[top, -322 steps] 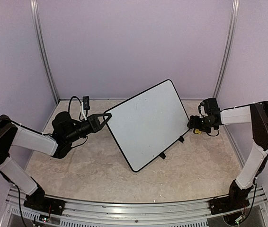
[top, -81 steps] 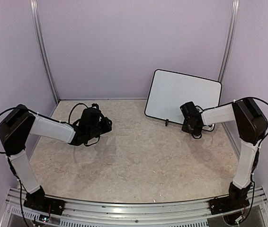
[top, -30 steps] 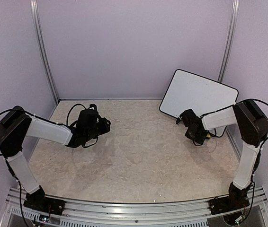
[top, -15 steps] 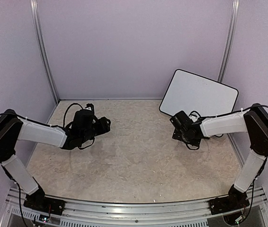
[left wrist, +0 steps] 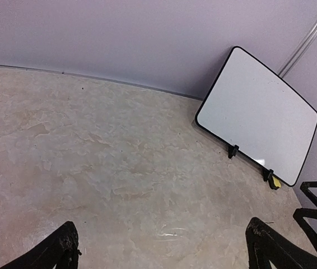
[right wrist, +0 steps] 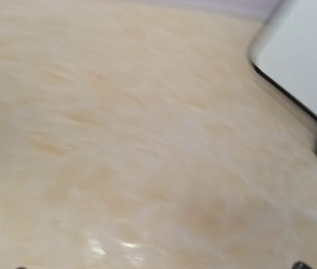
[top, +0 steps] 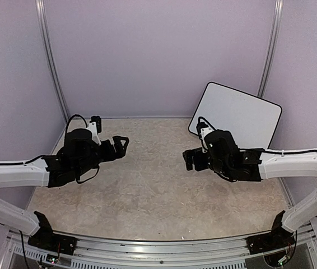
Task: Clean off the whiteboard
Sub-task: Reset both arms
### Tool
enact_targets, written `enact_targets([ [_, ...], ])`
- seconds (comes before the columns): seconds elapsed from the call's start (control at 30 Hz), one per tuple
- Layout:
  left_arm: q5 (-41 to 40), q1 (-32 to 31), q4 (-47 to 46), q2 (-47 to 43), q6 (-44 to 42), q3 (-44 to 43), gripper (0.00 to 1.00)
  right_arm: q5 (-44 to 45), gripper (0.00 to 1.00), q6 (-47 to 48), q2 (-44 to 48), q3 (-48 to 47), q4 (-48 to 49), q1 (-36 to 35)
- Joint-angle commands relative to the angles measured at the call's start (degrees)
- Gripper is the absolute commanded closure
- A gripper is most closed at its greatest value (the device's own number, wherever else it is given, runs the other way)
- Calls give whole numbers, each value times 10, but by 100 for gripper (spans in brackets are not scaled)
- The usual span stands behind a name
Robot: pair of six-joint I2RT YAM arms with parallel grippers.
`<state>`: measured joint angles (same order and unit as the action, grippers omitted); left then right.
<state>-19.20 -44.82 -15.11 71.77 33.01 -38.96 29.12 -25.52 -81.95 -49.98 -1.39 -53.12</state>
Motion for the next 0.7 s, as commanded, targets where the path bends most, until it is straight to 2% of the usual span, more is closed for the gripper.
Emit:
enact_targets([
  [0.0, -6, -14, 58, -82, -23, 36, 1, -96, 0, 97, 83, 32, 67, -4],
  [0.3, -26, -16, 149, -257, -24, 65, 1, -134, 1, 152, 187, 77, 44, -4],
  [0.43, -24, -16, 180, -277, -28, 65, 1, -148, 1, 171, 217, 97, 49, -5],
  [0.67, -23, -17, 179, -269, -27, 66, 1, -130, 1, 179, 256, 111, 37, -4],
])
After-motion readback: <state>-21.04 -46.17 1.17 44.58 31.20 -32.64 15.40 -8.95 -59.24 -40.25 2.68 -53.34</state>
